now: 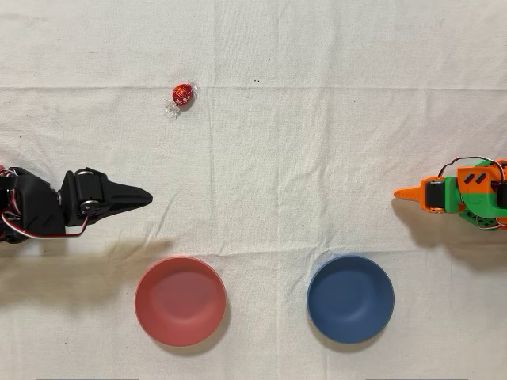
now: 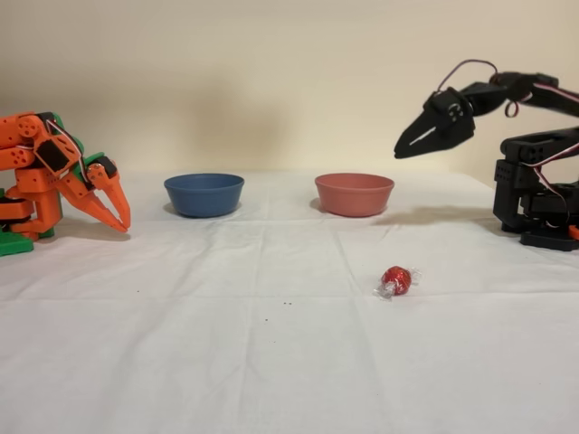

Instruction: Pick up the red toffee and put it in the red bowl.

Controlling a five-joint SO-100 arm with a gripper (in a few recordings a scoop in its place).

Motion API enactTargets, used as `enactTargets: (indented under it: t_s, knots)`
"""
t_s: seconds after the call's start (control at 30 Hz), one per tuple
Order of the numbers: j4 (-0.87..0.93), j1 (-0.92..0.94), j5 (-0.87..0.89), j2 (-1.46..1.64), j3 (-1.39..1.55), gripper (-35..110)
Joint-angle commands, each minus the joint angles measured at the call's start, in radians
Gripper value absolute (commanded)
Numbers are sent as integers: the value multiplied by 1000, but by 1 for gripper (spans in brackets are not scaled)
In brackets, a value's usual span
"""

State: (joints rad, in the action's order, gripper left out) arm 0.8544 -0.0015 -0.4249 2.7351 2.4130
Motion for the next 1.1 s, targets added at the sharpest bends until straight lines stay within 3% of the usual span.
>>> enactTargets:
  t_s: [0.0,0.2,0.63,1.07]
  knots:
    - [57,-61,5,-176,-275,9]
    - [156,-181,89,-356,-445,10]
    - [216,-368,207,-492,-420,24]
    - [121,-393,130,-680,-423,26]
